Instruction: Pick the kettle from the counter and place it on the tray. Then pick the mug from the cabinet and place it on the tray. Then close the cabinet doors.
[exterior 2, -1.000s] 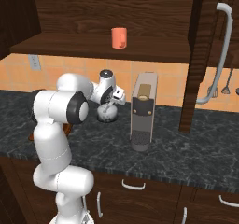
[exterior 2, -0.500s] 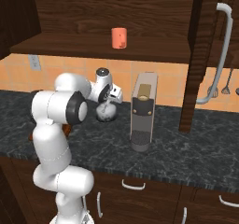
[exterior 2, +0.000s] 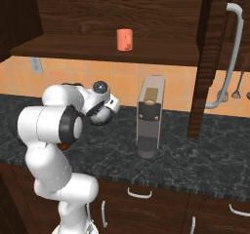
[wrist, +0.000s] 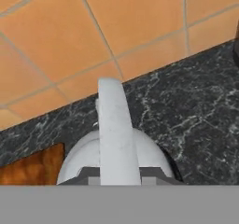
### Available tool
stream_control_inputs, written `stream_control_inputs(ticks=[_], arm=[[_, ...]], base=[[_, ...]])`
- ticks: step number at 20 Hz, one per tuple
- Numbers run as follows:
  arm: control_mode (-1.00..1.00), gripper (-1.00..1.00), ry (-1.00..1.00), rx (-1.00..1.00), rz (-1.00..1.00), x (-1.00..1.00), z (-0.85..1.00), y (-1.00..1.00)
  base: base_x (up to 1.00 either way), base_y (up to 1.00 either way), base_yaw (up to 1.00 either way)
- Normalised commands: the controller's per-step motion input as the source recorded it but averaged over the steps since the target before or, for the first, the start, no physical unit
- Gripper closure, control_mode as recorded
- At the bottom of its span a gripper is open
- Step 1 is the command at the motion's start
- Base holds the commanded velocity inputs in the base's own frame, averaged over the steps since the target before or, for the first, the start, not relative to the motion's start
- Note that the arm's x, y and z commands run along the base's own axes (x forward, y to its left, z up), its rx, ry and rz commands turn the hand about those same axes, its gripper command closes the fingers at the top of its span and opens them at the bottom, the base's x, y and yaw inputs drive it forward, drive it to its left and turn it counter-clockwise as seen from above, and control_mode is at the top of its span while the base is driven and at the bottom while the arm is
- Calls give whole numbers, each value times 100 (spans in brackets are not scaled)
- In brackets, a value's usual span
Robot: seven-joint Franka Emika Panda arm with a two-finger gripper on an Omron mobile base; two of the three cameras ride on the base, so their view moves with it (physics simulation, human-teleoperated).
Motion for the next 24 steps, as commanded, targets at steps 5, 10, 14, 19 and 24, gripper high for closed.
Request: stream_control_inputs(ticks=[5, 10, 14, 19, 24], arm=[[-100, 100, -5, 15, -7, -44, 43, 25], [-100, 100, 0, 5, -1, -52, 32, 42], [-100, 100, 0, 0, 0, -26, 53, 46], [-100, 100, 3, 0, 0, -6, 62, 51], [-100, 100, 7, 0, 0, 9, 54, 61]], base=[[0, 0, 0], [0, 0, 0], [0, 0, 0], [0, 0, 0], [0, 0, 0]])
